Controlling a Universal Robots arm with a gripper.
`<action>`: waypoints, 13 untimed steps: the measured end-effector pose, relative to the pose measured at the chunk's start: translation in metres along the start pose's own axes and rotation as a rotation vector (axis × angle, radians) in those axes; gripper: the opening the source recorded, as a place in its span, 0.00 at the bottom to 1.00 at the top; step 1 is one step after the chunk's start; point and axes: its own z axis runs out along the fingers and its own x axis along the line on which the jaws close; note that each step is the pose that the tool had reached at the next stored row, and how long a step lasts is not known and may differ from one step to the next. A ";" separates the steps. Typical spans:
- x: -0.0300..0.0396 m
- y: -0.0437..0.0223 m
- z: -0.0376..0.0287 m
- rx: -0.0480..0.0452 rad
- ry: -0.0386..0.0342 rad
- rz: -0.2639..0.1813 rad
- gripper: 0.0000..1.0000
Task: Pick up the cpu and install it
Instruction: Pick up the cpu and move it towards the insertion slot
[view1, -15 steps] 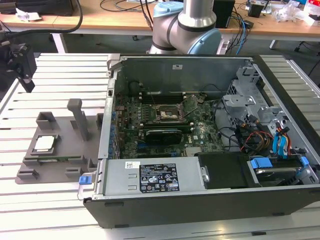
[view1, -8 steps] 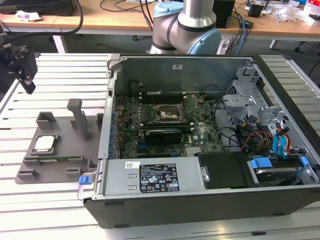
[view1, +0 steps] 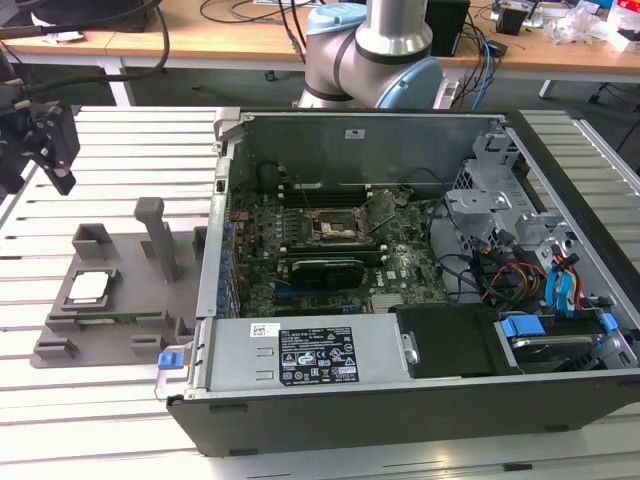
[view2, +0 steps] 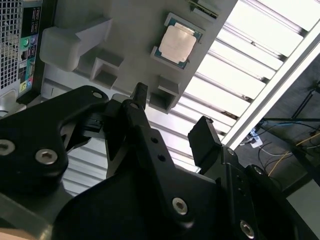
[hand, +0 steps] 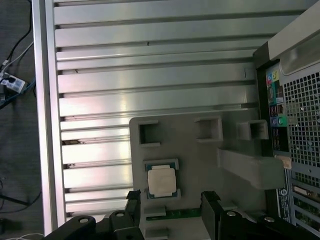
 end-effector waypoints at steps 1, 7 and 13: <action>-0.0020 0.0001 0.0002 0.0000 0.0001 0.000 0.60; -0.0081 0.0005 0.0029 0.0221 -0.0015 -0.001 0.60; -0.0081 0.0004 0.0057 0.0422 -0.0023 -0.036 0.60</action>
